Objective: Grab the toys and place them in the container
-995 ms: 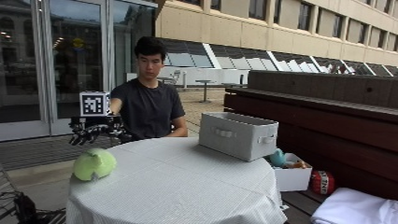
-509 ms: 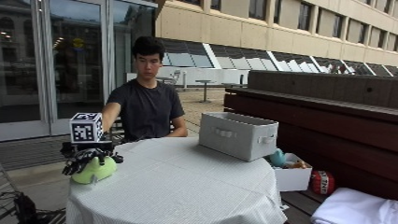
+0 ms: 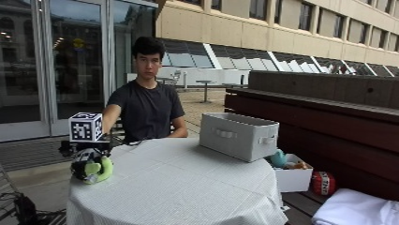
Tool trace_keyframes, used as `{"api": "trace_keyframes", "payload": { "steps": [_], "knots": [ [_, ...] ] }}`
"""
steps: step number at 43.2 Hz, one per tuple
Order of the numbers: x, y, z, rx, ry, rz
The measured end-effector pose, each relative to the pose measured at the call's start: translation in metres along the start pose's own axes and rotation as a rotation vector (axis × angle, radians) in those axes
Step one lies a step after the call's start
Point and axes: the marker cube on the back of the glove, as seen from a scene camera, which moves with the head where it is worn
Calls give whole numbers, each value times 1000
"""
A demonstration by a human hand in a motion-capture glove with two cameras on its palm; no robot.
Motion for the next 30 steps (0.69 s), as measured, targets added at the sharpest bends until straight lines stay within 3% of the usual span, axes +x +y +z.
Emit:
{"api": "trace_keyframes", "payload": {
  "steps": [9,15,23,30],
  "knots": [
    [-6,0,-12,106,57,-8],
    [-19,4,-35,63,34,-38],
    [-45,22,-96,77,31,-67],
    [-73,35,-155,155,7,-301]
  ]
}}
